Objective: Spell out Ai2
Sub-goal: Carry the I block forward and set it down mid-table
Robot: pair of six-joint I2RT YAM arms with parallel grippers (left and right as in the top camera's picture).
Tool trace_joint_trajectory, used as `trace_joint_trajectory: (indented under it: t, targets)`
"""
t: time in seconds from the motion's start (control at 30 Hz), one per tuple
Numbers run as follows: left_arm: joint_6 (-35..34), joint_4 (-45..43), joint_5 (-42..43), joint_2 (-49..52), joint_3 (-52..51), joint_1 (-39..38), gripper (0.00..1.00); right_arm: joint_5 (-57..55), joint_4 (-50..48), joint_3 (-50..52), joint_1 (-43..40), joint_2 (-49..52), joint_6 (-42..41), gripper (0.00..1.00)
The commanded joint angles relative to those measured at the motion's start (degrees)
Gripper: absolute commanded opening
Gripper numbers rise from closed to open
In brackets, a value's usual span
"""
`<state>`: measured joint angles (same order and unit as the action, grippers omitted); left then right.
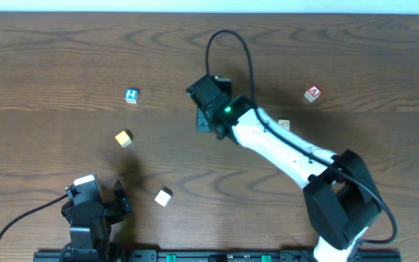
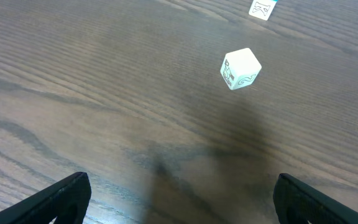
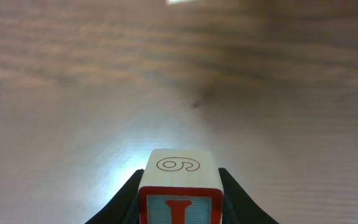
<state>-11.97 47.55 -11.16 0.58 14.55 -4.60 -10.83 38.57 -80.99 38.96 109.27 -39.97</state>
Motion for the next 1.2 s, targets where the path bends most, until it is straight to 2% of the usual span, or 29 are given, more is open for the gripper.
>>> trace_joint_trajectory:
  t: [0.0, 0.17, 0.37, 0.57, 1.17]
  targets:
    - [0.4, 1.9, -1.0, -0.3, -0.3, 0.2, 0.95, -0.9, 1.1, -2.9, -3.3, 2.5, 1.1, 0.2]
    - [0.4, 1.9, -1.0, -0.3, -0.3, 0.2, 0.95, 0.8, 4.7, -10.4, -5.0, 8.7, 3.5, 0.18]
    - [0.4, 1.9, -1.0, -0.3, -0.3, 0.2, 0.95, 0.8, 13.3, -21.0, -4.6, 16.6, 4.7, 0.18]
    - [0.4, 1.9, -1.0, -0.3, -0.3, 0.2, 0.95, 2.5, 14.6, -21.6, -4.3, 17.1, 1.3, 0.19]
    - [0.4, 1.9, -1.0, -0.3, -0.3, 0.2, 0.95, 3.1, 13.1, -21.6, -3.4, 21.3, 1.0, 0.22]
